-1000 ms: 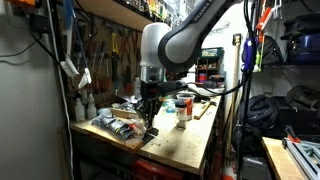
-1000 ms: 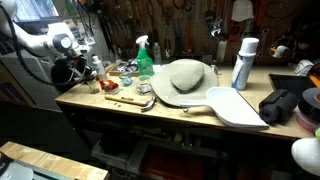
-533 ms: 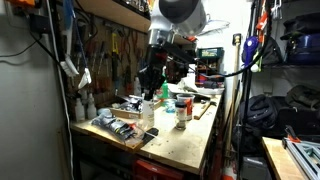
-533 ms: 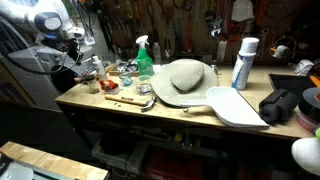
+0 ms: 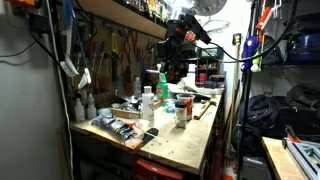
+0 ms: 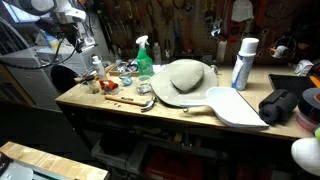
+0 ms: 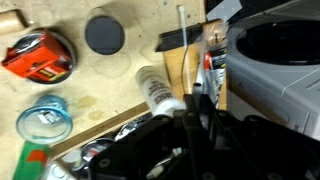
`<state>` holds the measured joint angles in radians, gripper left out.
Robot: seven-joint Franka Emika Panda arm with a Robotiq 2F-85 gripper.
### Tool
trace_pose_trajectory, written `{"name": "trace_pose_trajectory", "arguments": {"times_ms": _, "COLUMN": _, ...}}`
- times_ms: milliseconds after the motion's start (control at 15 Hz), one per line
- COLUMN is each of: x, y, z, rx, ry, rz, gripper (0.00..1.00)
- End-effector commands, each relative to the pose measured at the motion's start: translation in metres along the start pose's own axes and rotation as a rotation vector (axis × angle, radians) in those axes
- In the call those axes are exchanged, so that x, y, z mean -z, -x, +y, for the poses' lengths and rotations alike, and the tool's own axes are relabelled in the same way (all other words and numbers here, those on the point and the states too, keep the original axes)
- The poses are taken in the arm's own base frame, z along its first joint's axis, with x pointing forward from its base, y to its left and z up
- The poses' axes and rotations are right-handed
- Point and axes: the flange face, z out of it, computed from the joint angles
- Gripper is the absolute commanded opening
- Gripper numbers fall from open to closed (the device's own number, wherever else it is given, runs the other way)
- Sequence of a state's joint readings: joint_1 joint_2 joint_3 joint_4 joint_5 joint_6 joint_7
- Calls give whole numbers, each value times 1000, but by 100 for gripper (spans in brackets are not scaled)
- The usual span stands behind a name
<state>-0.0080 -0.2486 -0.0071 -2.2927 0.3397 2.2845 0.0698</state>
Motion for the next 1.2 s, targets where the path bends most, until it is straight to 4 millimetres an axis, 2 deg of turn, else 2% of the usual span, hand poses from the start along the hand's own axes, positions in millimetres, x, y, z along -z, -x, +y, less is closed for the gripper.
{"name": "trace_pose_trajectory", "arguments": {"times_ms": 0, "x": 17, "y": 29, "z": 49, "rx": -102, "ry": 137, "rz": 97, "gripper": 3}}
{"name": "trace_pose_trajectory", "arguments": {"times_ms": 267, "x": 33, "y": 53, "z": 102, "rx": -287, "ry": 243, "rz": 161, "gripper": 3}}
{"name": "trace_pose_trajectory", "arguments": {"times_ms": 333, "x": 27, "y": 29, "z": 88, "rx": -214, "ry": 206, "rz": 121, "gripper": 10}}
{"name": "trace_pose_trajectory", "arguments": {"times_ms": 467, "x": 33, "y": 40, "z": 102, "rx": -264, "ry": 227, "rz": 137, "gripper": 10}}
{"name": "trace_pose_trajectory", "arguments": {"times_ms": 533, "x": 22, "y": 39, "z": 95, "rx": -290, "ry": 275, "rz": 185, "gripper": 3}}
{"name": "trace_pose_trajectory", "arguments": {"times_ms": 600, "x": 6, "y": 32, "z": 96, "rx": -310, "ry": 329, "rz": 230, "gripper": 3}}
{"name": "trace_pose_trajectory", "arguments": {"times_ms": 867, "x": -55, "y": 10, "z": 110, "rx": -318, "ry": 500, "rz": 218, "gripper": 3}}
{"name": "trace_pose_trajectory", "arguments": {"times_ms": 1000, "x": -85, "y": 0, "z": 131, "rx": -361, "ry": 610, "rz": 205, "gripper": 3}}
{"name": "trace_pose_trajectory", "arguments": {"times_ms": 1133, "x": -98, "y": -16, "z": 151, "rx": -436, "ry": 683, "rz": 213, "gripper": 3}}
